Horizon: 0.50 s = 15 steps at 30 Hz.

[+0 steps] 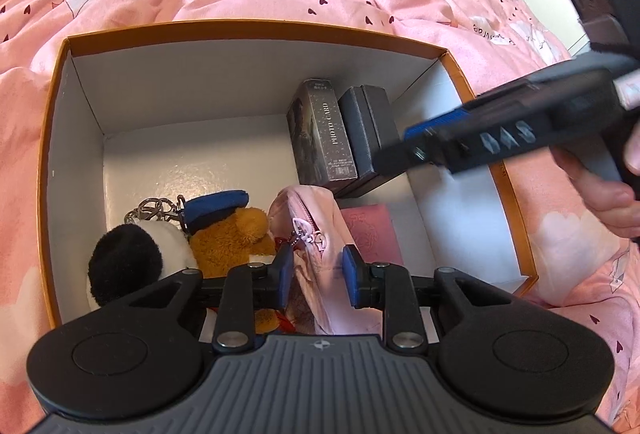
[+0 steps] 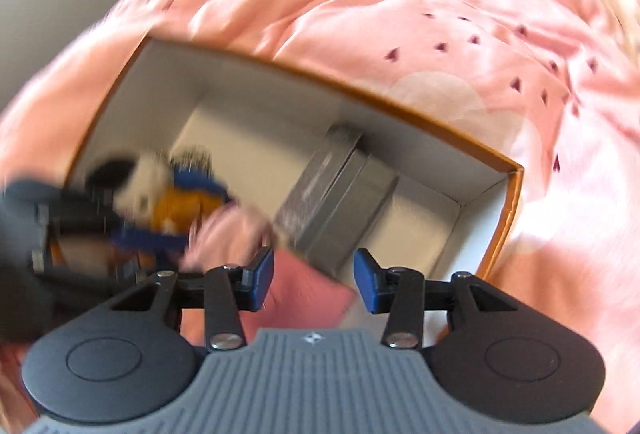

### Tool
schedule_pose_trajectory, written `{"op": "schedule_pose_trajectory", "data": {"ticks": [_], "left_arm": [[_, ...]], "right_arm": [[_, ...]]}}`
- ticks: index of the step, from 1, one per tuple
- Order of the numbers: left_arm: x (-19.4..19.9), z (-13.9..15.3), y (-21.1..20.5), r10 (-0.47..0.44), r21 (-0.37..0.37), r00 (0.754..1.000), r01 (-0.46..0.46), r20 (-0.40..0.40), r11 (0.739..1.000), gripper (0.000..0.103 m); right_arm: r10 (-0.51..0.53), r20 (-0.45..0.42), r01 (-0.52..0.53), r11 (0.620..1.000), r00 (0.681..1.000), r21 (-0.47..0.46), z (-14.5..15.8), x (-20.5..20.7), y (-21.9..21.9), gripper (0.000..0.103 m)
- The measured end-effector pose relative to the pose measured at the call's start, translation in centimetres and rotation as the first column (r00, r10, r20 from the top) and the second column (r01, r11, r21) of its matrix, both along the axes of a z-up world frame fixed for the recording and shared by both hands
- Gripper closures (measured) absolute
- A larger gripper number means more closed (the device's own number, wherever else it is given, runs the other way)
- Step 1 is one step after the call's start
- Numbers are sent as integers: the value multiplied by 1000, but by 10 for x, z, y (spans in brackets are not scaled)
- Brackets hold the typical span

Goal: Organize objects
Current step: 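Grasp the gray box inside the orange box with the right gripper and lift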

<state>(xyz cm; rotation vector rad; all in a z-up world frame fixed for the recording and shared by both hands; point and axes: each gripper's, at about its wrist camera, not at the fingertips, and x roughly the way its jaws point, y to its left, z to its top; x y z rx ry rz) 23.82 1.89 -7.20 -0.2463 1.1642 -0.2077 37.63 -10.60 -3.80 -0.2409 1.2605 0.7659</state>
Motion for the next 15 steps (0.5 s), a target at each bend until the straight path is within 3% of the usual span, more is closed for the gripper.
{"op": "schedule_pose_trajectory", "data": {"ticks": [3,5,7,9,15], "left_arm": [[0,1,-1,-3,13,1000,3,-3,1000,75],[1,1,-1,-3,16,1000,3,-6,1000,75],[1,1,-1,-2,14,1000,3,-8,1000,75],[1,1,-1,-2,14,1000,3,-8,1000,75],[1,0,-1,-1,10,1000,1,-8,1000,75]], "right_arm": [[-71,1,71,997,997,-2,-4,17,1,57],[-106,-4,106,994,994,-6,13,14,8,57],[-133,-17,132,991,991,-14,4,21,5,57],[-146,-26,146,989,989,-16,-26,30,7,59],[-174,-26,173,985,984,-17,-27,32,1,61]]}}
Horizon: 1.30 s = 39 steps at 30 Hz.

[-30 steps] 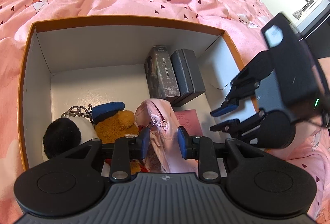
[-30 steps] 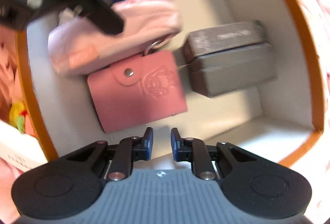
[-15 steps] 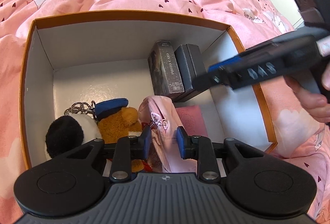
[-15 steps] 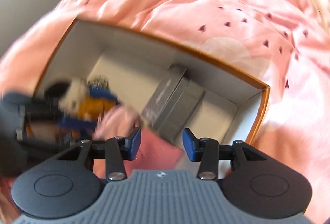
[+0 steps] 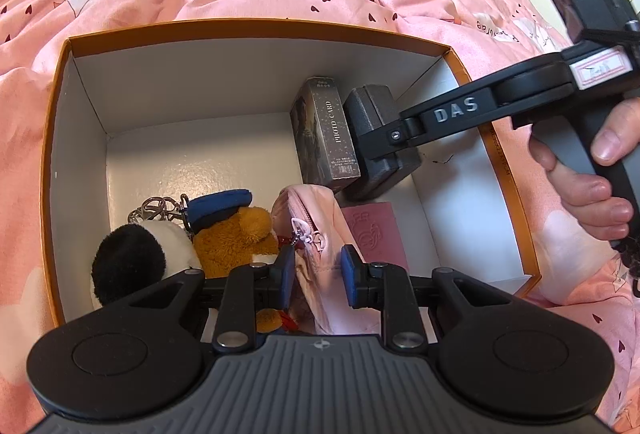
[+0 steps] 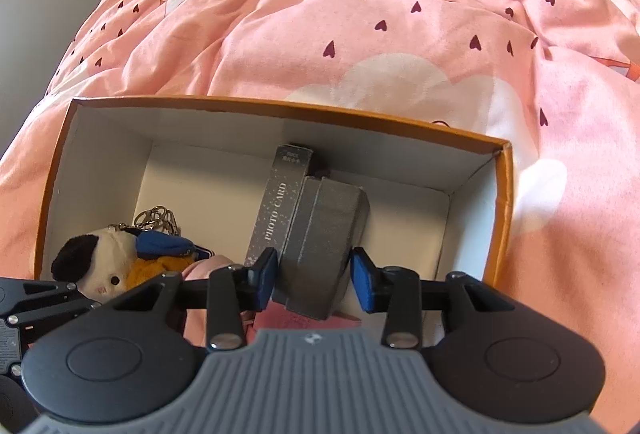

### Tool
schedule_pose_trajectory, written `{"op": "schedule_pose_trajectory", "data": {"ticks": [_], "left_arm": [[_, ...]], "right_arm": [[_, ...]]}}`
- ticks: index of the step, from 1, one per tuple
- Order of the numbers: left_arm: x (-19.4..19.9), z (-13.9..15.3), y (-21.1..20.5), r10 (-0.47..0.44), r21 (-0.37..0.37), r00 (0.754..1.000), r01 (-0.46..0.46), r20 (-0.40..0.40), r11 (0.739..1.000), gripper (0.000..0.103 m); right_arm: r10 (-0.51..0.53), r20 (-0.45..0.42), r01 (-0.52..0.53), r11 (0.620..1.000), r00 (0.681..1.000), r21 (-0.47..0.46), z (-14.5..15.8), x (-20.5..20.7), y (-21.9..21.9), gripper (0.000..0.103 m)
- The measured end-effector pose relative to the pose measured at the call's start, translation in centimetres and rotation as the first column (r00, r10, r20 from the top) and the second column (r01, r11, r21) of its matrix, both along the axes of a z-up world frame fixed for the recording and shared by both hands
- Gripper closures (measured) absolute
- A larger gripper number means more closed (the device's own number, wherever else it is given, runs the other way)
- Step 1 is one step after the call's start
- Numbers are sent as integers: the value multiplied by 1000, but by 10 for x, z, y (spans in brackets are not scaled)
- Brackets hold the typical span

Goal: Organize objects
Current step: 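Grasp the gray box inside the orange box with the right gripper and lift, then stand the gray box upright by the pink wallet with right gripper while left gripper pushes pink bag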

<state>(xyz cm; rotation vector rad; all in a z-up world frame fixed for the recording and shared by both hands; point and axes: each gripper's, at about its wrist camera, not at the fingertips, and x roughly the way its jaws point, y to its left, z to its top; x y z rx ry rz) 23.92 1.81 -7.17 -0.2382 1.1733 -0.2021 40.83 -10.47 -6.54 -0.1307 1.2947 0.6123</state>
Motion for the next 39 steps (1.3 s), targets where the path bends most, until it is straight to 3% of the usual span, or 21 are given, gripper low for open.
{"op": "schedule_pose_trajectory", "data": {"ticks": [4,8,14,19,24,27,29,31,36,39], "left_arm": [[0,0,0,3,-10,1000,-3,1,1000,80],[2,1,2,14,-71,1000,-14,7,997,94],[10,0,-12,-14,-121,1000,12,-9,993,100],[19,-5,-23,-24,-249,999,15,-34,969,103],[14,3,-20,-20,-210,1000,20,2,978,103],[5,10,-18,-37,-117,999,39,20,992,96],[1,7,-20,-47,-102,999,46,-1,994,68],[-2,3,-21,-48,-109,999,47,-6,993,57],[-5,-14,-38,-50,-56,998,48,-32,997,56],[-5,-22,-43,-45,-55,998,43,-45,998,65]], "right_arm": [[5,40,-5,1000,999,0,18,-8,-6,63],[29,61,-28,999,998,-26,30,-20,-12,63],[60,57,-56,996,997,-70,33,-34,-18,63],[78,59,-69,987,995,-144,28,-45,-18,63],[53,66,-40,980,996,-195,15,-55,-20,63],[52,86,-33,978,995,-208,9,-64,-20,63],[48,98,-26,978,994,-208,8,-70,-20,63],[30,92,-11,979,995,-206,6,-72,-21,63],[26,88,-5,973,996,-231,3,-75,-21,63],[54,110,-19,954,992,-299,-2,-79,-13,63]]}}
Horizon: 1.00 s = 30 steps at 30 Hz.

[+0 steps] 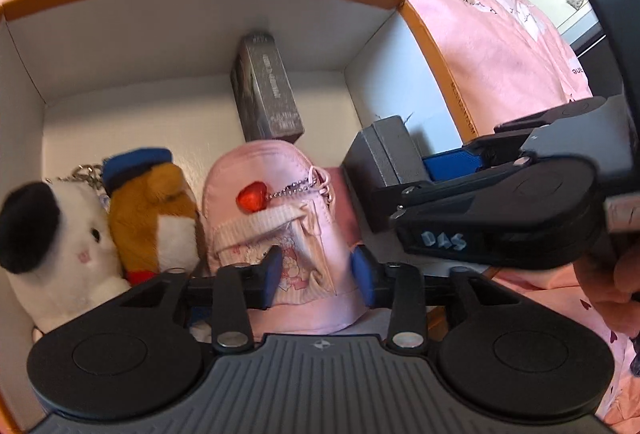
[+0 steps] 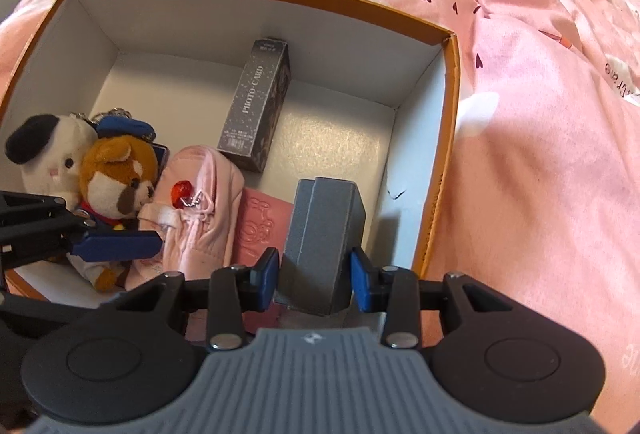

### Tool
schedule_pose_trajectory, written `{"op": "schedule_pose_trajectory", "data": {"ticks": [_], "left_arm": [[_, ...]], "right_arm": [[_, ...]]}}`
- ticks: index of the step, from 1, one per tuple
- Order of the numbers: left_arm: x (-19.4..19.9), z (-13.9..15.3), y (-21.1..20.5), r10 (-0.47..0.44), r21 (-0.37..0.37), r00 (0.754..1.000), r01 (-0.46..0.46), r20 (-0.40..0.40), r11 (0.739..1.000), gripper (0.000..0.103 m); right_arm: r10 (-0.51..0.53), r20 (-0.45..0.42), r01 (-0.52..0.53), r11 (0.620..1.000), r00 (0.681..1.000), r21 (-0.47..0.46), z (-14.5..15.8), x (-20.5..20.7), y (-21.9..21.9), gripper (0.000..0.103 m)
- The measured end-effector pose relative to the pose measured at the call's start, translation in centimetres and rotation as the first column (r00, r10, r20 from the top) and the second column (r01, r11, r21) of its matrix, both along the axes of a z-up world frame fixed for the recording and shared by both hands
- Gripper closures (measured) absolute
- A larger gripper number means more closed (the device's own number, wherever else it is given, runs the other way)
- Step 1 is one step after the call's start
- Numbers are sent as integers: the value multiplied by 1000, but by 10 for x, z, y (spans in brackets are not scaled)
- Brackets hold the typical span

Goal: Organize objects
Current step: 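Stand the gray box upright by the pink wallet with right gripper while left gripper pushes pink bag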

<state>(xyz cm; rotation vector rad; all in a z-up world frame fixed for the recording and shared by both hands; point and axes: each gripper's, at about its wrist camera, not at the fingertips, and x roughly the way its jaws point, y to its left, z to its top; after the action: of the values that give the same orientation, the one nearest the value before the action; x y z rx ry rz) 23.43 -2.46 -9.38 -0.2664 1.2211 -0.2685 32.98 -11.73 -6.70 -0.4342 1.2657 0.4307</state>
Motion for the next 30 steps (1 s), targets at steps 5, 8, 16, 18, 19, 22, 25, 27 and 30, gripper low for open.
{"op": "schedule_pose_trajectory", "data": {"ticks": [5,8,16,18,19,22,25,27,30], "left_arm": [[-2,-1,0,-4,-2,1000,4,13,1000,84],[-4,1,5,-5,-28,1000,6,22,1000,90],[-12,18,16,-45,-39,995,48,87,998,91],[-13,21,16,-68,-31,993,72,99,997,91],[-14,23,16,-84,-22,990,87,110,996,91],[-16,31,13,-132,3,981,132,144,991,91],[-17,39,5,-183,39,968,179,173,983,91],[-15,39,-4,-217,81,957,205,192,975,92],[-15,39,-10,-251,102,947,235,199,967,92]], "right_arm": [[33,18,-31,996,999,-79,-11,-3,13,62],[6,-15,-7,998,1000,-55,-11,3,11,63],[-43,-122,53,996,992,75,-2,19,-5,64],[-46,-138,60,993,989,103,0,21,-9,64],[-46,-147,64,991,988,118,0,22,-10,64],[-43,-156,65,988,987,139,1,24,-14,64],[-33,-157,56,988,987,143,0,22,-12,64],[-34,-160,58,988,986,141,0,22,-13,64],[-56,-178,84,984,982,158,2,25,-14,64]]}}
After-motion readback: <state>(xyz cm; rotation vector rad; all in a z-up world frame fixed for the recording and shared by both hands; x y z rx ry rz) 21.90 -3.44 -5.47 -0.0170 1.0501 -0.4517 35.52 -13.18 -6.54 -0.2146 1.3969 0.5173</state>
